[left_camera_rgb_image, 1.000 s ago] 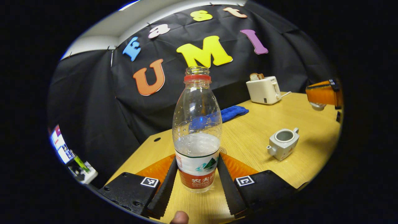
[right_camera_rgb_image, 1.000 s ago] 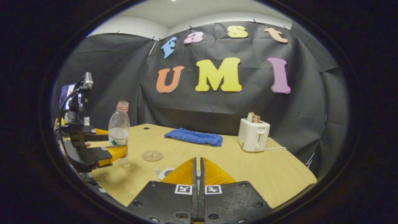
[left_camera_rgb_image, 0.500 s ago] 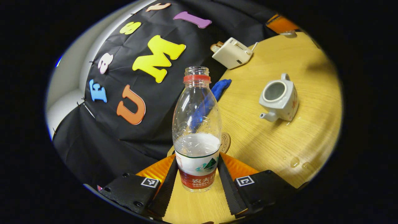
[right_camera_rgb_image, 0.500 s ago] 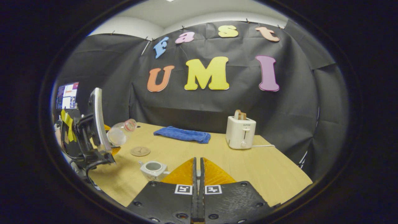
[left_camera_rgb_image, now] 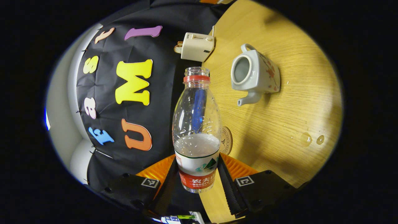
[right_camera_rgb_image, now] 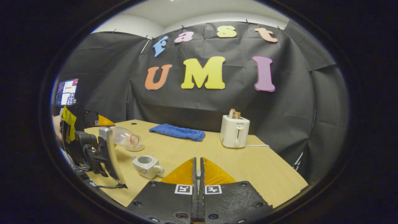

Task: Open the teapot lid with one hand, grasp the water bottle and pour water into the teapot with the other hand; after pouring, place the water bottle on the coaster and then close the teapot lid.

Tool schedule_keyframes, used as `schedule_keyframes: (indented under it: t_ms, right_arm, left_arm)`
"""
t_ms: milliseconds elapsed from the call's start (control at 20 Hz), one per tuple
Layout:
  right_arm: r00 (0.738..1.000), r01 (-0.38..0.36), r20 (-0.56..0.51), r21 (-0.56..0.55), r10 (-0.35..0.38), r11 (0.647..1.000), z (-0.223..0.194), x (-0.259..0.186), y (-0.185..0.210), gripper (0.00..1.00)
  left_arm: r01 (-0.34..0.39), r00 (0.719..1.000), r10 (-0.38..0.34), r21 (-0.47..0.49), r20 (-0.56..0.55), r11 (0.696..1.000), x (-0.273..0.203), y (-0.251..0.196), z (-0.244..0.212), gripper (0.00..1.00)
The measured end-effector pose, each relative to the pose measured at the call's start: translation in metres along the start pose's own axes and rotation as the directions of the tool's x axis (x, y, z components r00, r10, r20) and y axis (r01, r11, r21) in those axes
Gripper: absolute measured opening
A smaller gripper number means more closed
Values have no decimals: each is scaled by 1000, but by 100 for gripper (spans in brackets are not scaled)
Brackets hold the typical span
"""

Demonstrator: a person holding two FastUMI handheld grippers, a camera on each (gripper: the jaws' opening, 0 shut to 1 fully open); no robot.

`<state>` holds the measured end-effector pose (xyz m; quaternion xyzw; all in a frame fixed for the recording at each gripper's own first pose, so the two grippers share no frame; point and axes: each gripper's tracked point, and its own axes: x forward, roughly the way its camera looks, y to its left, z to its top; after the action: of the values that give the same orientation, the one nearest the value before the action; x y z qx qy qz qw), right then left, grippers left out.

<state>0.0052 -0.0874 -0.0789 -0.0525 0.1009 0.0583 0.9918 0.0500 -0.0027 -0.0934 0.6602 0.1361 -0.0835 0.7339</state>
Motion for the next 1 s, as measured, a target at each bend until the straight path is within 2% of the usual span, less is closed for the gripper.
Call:
schedule_keyframes:
  t_ms: [200, 450, 1000]
  right_arm:
    - [1000, 9, 1, 2, -9, 1000, -2, -4, -6, 0]
    - [1000, 10, 2, 2, -10, 1000, -4, -4, -8, 0]
    - [1000, 19, 14, 3, -19, 1000, -1, -6, -13, 0]
  left_arm:
    - [-39, 999, 40, 131, -3, 991, 2, 7, 1, 74]
    - [-64, 998, 66, 235, -3, 970, 11, 12, 4, 74]
    - [-130, 991, 127, 371, 32, 919, 9, 31, 14, 74]
